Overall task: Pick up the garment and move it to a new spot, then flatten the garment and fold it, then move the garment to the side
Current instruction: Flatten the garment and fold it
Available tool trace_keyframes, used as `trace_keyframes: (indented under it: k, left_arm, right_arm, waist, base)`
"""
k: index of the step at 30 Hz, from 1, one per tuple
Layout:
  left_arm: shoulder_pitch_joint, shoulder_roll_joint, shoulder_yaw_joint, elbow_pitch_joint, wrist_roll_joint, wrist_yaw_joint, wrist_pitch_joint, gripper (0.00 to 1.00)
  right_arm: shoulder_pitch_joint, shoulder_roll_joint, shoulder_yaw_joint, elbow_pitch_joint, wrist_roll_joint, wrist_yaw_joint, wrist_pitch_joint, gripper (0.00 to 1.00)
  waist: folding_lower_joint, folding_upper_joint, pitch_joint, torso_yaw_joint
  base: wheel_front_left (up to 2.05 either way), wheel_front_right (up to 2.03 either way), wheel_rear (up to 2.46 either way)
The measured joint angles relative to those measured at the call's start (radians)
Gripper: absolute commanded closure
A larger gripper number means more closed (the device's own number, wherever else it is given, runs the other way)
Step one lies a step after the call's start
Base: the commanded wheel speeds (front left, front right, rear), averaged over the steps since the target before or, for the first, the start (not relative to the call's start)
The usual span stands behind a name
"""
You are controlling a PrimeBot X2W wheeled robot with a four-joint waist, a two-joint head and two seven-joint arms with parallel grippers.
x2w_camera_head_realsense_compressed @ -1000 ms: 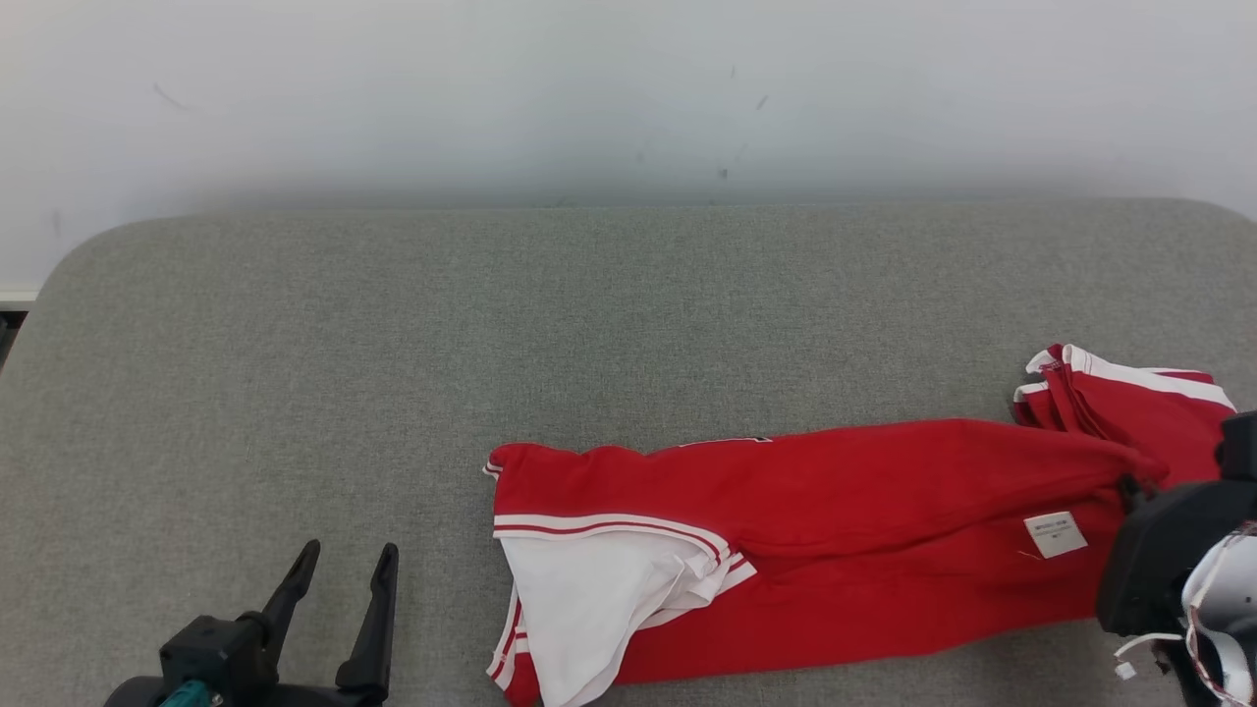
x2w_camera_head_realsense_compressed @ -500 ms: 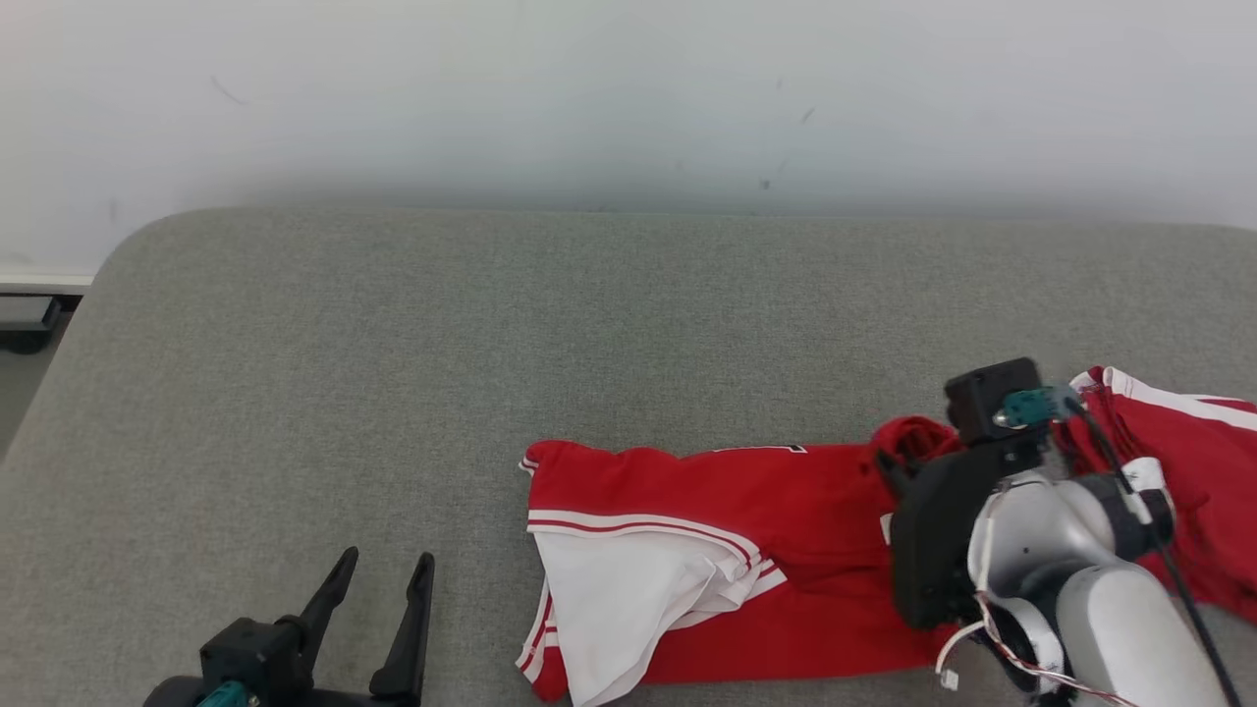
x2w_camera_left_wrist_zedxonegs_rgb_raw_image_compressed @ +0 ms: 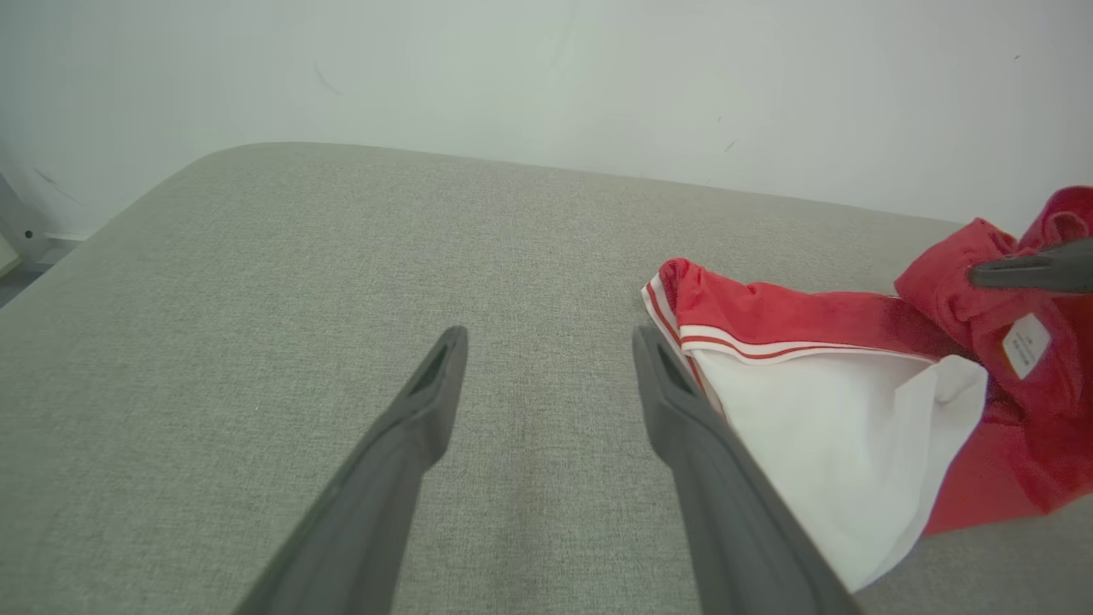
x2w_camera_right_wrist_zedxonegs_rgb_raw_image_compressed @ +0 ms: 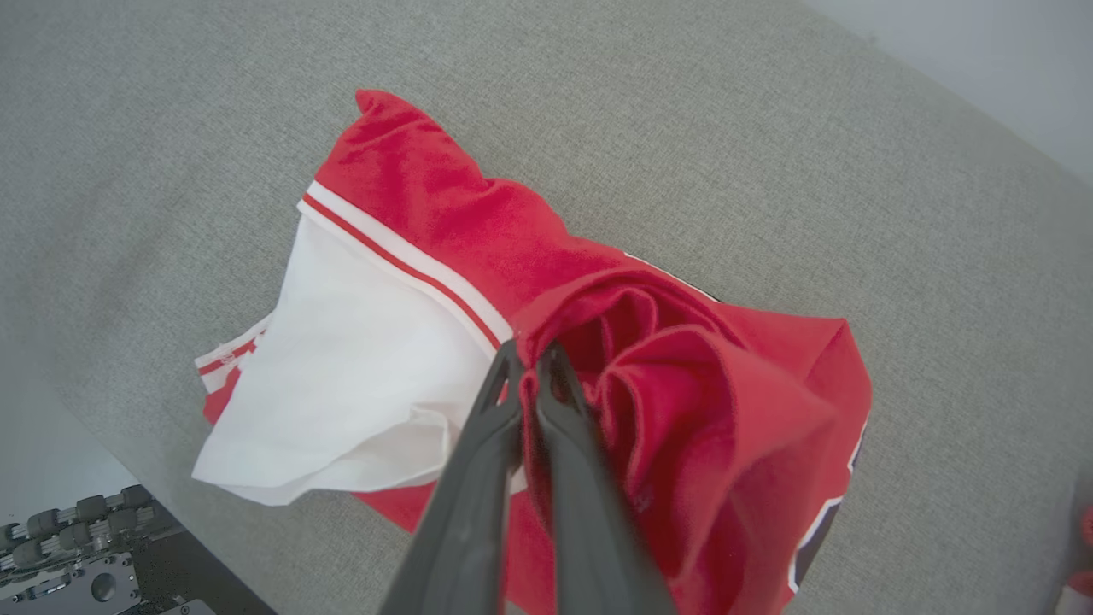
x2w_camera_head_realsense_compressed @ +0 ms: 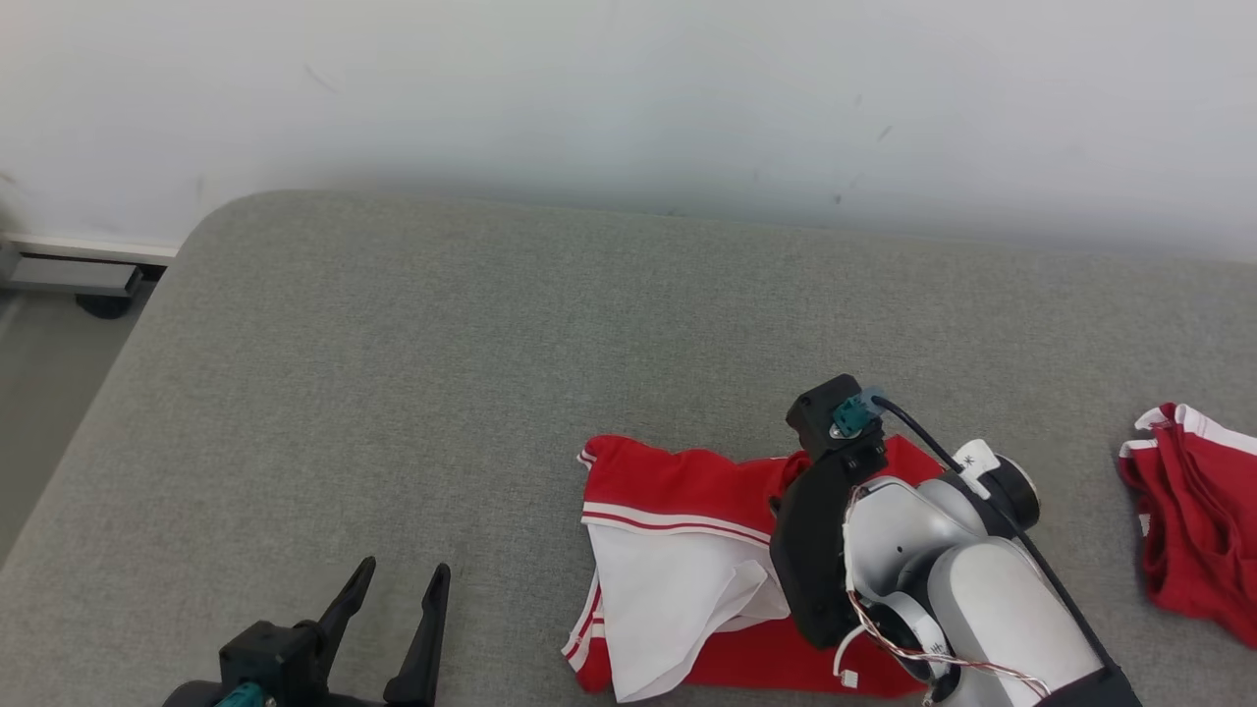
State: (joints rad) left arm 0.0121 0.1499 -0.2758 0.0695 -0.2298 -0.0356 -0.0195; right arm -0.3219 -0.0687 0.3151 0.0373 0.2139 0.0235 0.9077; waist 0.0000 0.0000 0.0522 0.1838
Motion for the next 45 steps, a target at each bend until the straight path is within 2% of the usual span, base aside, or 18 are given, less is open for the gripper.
trace_keyframes:
  k: [12, 22, 32, 33, 34, 35, 45]
  left_arm:
    - [-0.001, -0.001, -0.001, 0.011, -0.008, -0.001, 0.002, 0.00]
    - [-0.024, -0.012, -0.009, 0.029, -0.012, -0.009, -0.001, 0.00]
    - [-0.024, -0.009, -0.002, 0.045, -0.026, -0.010, -0.011, 0.00]
    - [-0.024, -0.009, -0.001, 0.047, -0.026, -0.010, -0.015, 0.00]
    - [-0.024, -0.009, -0.001, 0.048, -0.026, -0.010, -0.015, 0.00]
    - [-0.024, -0.009, -0.001, 0.049, -0.026, -0.010, -0.016, 0.00]
    - [-0.024, -0.003, 0.006, 0.064, -0.034, -0.010, -0.026, 0.00]
  right_arm:
    - [-0.131, 0.004, 0.132, 0.129, 0.020, -0.008, 0.007, 1.00]
    - [-0.185, 0.003, 0.334, 0.172, 0.137, -0.069, -0.029, 1.00]
    - [-0.222, 0.002, 0.391, 0.223, 0.196, -0.086, -0.059, 1.00]
    - [-0.222, 0.002, 0.398, 0.224, 0.202, -0.086, -0.065, 0.92]
    - [-0.222, 0.002, 0.405, 0.225, 0.210, -0.087, -0.070, 0.65]
    - [-0.222, 0.002, 0.411, 0.227, 0.221, -0.091, -0.073, 0.00]
    - [-0.224, 0.002, 0.442, 0.216, 0.282, -0.093, -0.106, 0.00]
  waist:
    - [0.0000, 0.0000, 0.008, 0.062]
    - [0.0000, 0.0000, 0.020, 0.094]
    - [0.0001, 0.0000, 0.021, 0.099]
    - [0.0001, 0.0000, 0.020, 0.099]
    - [0.0001, 0.0000, 0.020, 0.099]
    - [0.0001, 0.0000, 0.020, 0.099]
    - [0.0001, 0.0000, 0.015, 0.092]
  base:
    - [0.00, 0.00, 0.00]
    - [0.00, 0.00, 0.00]
    - [0.00, 0.00, 0.00]
    - [0.00, 0.00, 0.00]
    - [0.00, 0.00, 0.00]
    - [0.00, 0.00, 0.00]
    - [0.00, 0.00, 0.00]
